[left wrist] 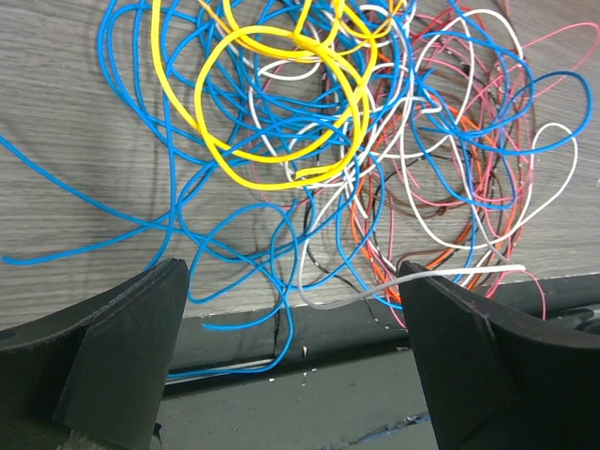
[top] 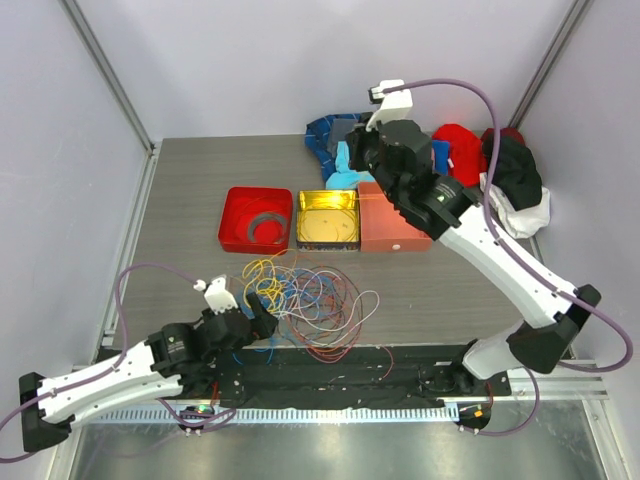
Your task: Untangle the cables
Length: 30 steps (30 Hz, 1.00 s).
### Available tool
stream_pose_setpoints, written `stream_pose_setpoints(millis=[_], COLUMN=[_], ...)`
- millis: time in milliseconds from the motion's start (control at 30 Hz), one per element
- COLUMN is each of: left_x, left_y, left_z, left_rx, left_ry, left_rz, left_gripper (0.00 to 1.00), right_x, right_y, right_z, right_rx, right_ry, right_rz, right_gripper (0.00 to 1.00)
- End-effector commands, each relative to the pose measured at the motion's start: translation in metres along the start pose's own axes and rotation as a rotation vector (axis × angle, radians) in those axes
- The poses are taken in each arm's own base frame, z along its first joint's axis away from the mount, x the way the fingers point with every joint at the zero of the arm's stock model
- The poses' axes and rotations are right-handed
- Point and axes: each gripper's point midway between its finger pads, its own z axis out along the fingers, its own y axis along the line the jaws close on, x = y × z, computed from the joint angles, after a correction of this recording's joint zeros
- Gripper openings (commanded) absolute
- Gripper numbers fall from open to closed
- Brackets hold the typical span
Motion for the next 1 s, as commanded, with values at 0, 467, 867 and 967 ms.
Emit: stream_pose_setpoints(millis=[0,467,867,967], left_x=[-0.01,-0.013,-0.01,-0.01], left_y=[-0.009,-0.01,-0.009,-0.008], left_z=[-0.002,-0.002,-0.001,-0.001], left_rx=[0.046,0.038,0.038,0.038], left_ry=[-0.046,-0.055,-0.045,-0.045], left_rz=[-0.003,0.006,-0.001,-0.002], left_gripper=[1.0,1.0,1.0,1.0], right_x=[-0.019,0.006,0.041,0.058], right_y=[0.011,0.023,0.039,0.037], right_z=[0.012,0.047,0.077,0.086], right_rx=[-0.064,-0.096,-0.134,-0.131], right_ry=[-0.05,-0.021,0.017,0.035], right_rz=[0.066,0.078,0.1,0.102], right_gripper=[0.01,0.01,0.01,0.01])
